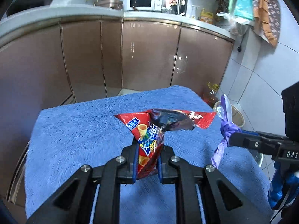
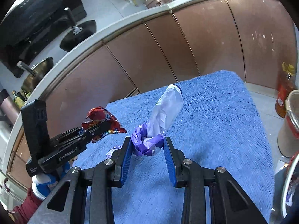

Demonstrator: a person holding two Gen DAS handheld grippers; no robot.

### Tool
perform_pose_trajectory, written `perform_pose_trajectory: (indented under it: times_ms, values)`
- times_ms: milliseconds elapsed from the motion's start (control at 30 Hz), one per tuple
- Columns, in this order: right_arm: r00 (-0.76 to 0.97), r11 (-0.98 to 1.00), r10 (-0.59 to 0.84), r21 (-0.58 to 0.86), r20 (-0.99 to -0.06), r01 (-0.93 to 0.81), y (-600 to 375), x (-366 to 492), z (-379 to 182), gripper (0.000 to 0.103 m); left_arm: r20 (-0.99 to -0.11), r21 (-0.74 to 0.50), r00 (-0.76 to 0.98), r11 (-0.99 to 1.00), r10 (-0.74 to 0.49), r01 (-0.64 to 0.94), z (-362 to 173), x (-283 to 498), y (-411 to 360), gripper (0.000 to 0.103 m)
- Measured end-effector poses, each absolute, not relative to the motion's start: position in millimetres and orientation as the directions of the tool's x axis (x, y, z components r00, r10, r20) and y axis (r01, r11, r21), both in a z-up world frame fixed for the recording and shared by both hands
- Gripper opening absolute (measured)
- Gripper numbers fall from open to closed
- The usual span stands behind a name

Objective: Collect trash
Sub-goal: 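Lift the chip bag and wrapper and carry them toward the black-lined bin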

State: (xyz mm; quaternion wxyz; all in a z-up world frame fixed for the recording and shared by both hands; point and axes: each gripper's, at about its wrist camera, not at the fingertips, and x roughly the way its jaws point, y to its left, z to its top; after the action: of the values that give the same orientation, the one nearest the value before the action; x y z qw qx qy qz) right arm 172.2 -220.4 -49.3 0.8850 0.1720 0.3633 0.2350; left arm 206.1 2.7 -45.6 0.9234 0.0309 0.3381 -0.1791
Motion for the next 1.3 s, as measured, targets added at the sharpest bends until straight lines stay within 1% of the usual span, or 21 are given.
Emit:
perform_pose_trajectory:
  times_ms: [133,267,367,567,967,1300]
  values:
    - [0.651,0.833,0.535,0.464,-0.539,-0.301,-224,143,-27,0.032,-0.601,-0.021,0.749,0.942,-0.28,0.335,-24,163,-5,0.014]
    - [0.669,0.838,0.528,0.448,-0.523,-0.312,-227,116,-13,0.032,-0.559,0.031,0.799,0.957,-0.222,0.288,-2,125,-9,0.014]
    - [0.676,0.841,0.527,0.429,-0.515,-0.329,-227,92,-4,0.032,-0.526,0.07,0.83,0.963,-0.185,0.259,8,103,-11,0.014]
    - [0.68,0.842,0.531,0.409,-0.506,-0.352,-225,65,4,0.032,-0.481,0.119,0.864,0.965,-0.151,0.235,20,68,-14,0.014]
    - [0.716,0.843,0.516,0.425,-0.471,-0.328,-254,34,14,0.032,-0.44,0.187,0.888,0.953,-0.135,0.238,33,42,-33,0.014]
    - [0.754,0.843,0.486,0.465,-0.441,-0.272,-294,22,8,0.032,-0.437,0.264,0.888,0.922,-0.145,0.281,36,41,-79,0.015]
